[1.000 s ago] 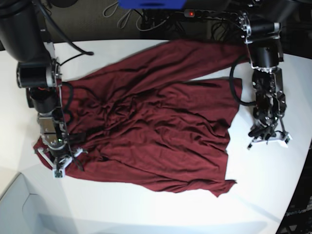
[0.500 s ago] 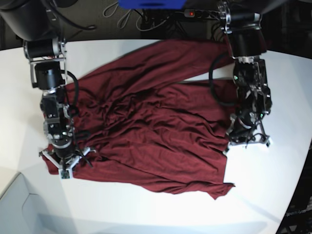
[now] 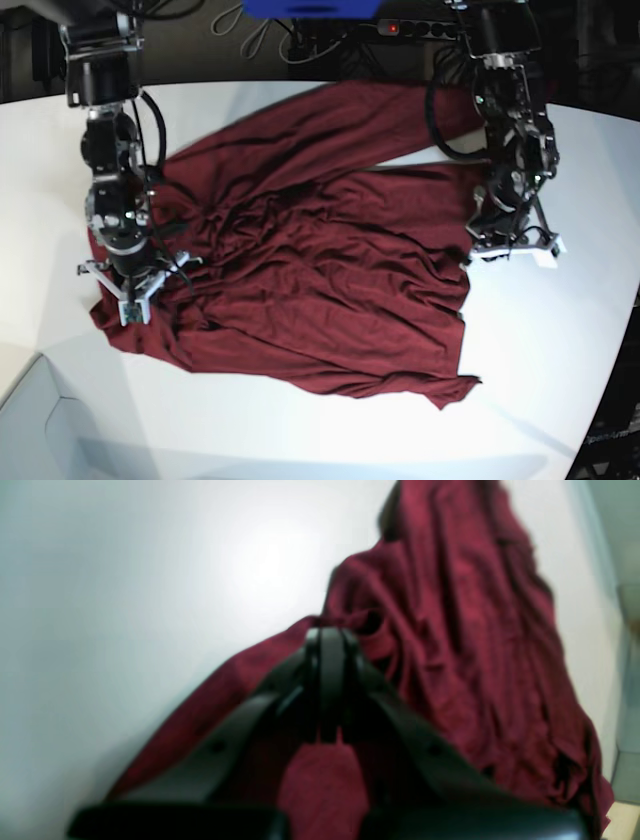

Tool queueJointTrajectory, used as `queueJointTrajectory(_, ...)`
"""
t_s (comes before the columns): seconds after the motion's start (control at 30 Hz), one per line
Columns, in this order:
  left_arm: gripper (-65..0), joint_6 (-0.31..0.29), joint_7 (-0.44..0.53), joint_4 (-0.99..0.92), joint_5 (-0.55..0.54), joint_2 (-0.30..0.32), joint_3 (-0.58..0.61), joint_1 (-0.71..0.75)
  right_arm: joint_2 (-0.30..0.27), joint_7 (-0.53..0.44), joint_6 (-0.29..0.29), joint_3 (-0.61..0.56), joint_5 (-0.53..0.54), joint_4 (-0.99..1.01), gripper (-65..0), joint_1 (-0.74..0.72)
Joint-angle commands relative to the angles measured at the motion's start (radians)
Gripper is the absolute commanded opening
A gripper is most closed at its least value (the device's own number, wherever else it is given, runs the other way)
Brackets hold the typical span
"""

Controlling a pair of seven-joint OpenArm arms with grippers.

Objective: Layout the t-shirt on the table in an organized manner, then fold the t-shirt properly
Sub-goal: 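Grasp the shirt edges with both grippers and pull them apart, then lift the shirt edge with the left gripper and pull it outward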

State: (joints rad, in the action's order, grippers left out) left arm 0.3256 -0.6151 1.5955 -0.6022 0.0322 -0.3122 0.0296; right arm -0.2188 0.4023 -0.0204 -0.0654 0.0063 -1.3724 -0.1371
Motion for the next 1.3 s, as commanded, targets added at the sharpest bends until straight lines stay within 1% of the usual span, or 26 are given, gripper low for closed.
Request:
queueJointTrajectory(0.0, -64.9, -0.007, -0.007, 0.035, -0.005, 0.002, 0.002, -0.001, -0.001, -0.007, 0.007, 0.003, -0.001, -0.034, -65.0, 0.001)
queueJointTrajectory(0.1, -64.9, -0.007, -0.121, 0.115, -0.023, 0.002, 0.002, 0.028, 0.0, 0.005, 0.007, 0.003, -0.001, -0.088, -65.0, 0.052)
queueJointTrajectory(0.17, -64.9, -0.007, -0.214, 0.174, -0.065, 0.005, -0.005, 0.065, 0.0, 0.005, 0.007, 0.003, -0.001, -0.115, -65.0, 0.086)
queueJointTrajectory(0.3, -65.0, -0.003, -0.361, 0.286, -0.134, 0.011, -0.006, 0.149, 0.0, 0.005, 0.007, 0.003, -0.001, -0.117, -65.0, 0.106)
queueJointTrajectory(0.37, -65.0, -0.003, -0.401, 0.343, -0.14, 0.015, -0.006, 0.229, -0.001, 0.004, 0.007, 0.003, -0.001, -0.117, -65.0, 0.115)
queueJointTrajectory(0.43, -65.0, -0.003, -0.431, 0.383, -0.141, 0.035, -0.006, 0.296, -0.004, 0.004, 0.007, 0.003, -0.001, -0.117, -65.0, 0.115)
queueJointTrajectory(0.5, -65.0, -0.001, -0.444, 0.397, -0.144, 0.056, -0.006, 0.359, -0.004, 0.004, 0.007, 0.003, -0.001, -0.118, -65.0, 0.113)
queueJointTrajectory(0.63, -65.0, -0.001, -0.434, 0.394, -0.137, 0.105, -0.015, 0.465, -0.001, 0.004, 0.007, 0.003, -0.001, -0.118, -65.0, 0.113)
queueJointTrajectory(0.73, -65.0, -0.001, -0.434, 0.391, -0.134, 0.11, -0.081, 0.497, -0.001, 0.004, 0.007, 0.003, -0.001, -0.118, -65.0, 0.113)
queueJointTrajectory(0.83, -65.0, -0.001, -0.435, 0.389, -0.134, 0.107, -0.158, 0.496, 0.0, 0.004, 0.007, 0.003, -0.001, -0.118, -65.0, 0.113)
queueJointTrajectory(0.9, -65.0, -0.001, -0.435, 0.374, -0.134, 0.107, -0.181, 0.493, 0.0, 0.004, 0.007, 0.003, -0.001, -0.118, -65.0, 0.113)
queueJointTrajectory(1.07, -65.0, -0.001, -0.435, 0.354, -0.132, 0.107, -0.189, 0.461, 0.014, 0.004, 0.007, 0.003, -0.001, -0.118, -65.0, 0.116)
queueJointTrajectory(1.2, -65.0, -0.001, -0.434, 0.316, -0.072, 0.104, -0.183, 0.444, 0.014, 0.004, 0.007, 0.003, -0.001, -0.118, -65.0, 0.121)
queueJointTrajectory(1.27, -65.0, -0.001, -0.435, 0.3, -0.046, 0.087, -0.183, 0.43, 0.008, 0.004, 0.007, 0.003, -0.001, -0.118, -65.0, 0.121)
